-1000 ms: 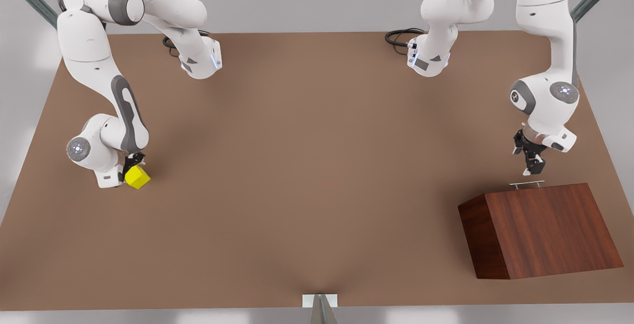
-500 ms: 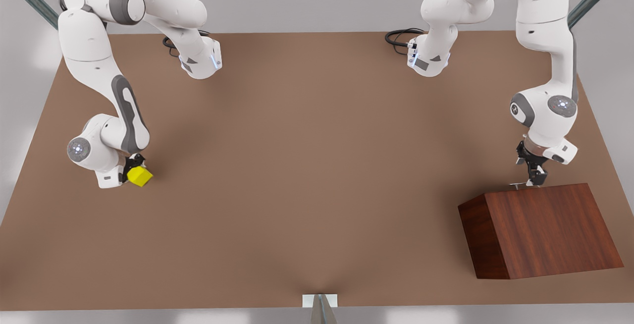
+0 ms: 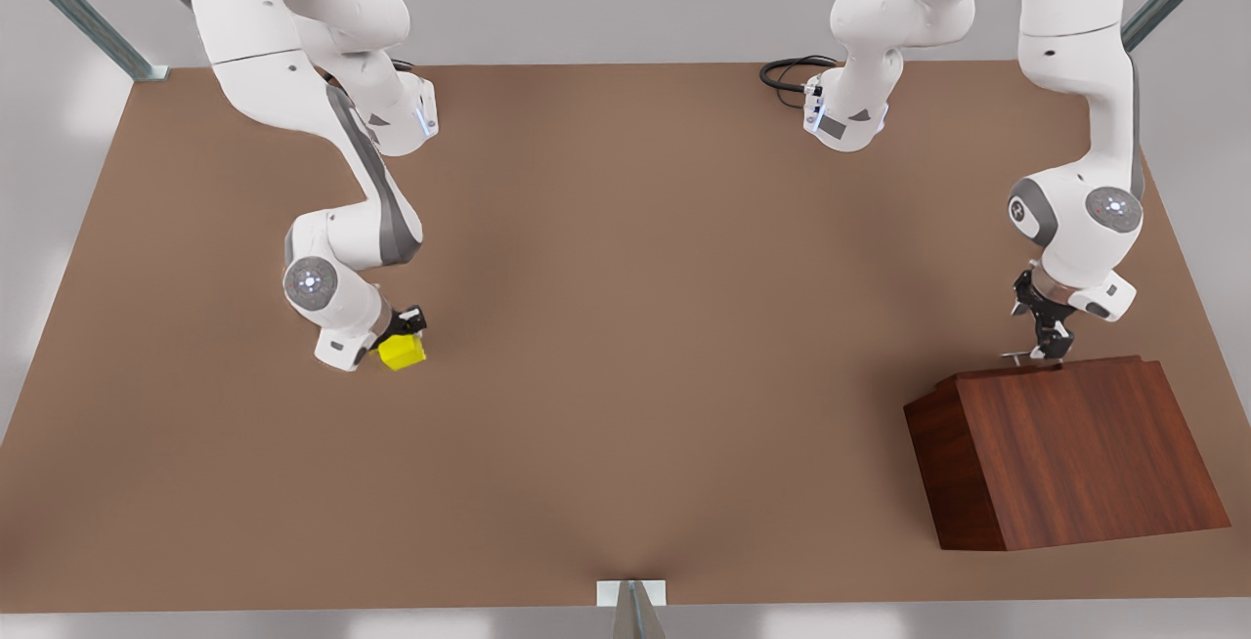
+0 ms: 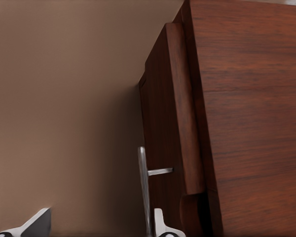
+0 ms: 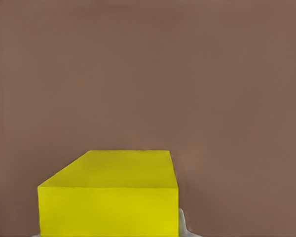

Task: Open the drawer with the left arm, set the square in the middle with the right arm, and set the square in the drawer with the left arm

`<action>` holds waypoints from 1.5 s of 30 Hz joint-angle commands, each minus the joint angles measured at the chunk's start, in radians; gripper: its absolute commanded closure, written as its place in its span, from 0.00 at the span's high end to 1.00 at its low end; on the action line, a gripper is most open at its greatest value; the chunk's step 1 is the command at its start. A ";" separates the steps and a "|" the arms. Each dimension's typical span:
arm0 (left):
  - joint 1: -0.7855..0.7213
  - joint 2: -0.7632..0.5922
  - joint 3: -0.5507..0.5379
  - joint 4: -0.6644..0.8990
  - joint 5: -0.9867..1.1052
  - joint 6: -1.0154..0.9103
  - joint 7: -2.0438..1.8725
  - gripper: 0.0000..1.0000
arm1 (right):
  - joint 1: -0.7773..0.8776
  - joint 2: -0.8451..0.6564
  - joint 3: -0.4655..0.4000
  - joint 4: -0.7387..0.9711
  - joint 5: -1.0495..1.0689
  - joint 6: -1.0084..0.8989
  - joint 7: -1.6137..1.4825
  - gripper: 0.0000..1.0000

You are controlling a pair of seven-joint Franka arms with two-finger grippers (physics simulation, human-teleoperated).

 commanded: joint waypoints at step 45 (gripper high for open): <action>0.000 -0.060 0.028 -0.031 0.049 -0.152 0.002 1.00 | -0.006 -0.120 -0.238 0.662 -0.080 -0.740 0.094 1.00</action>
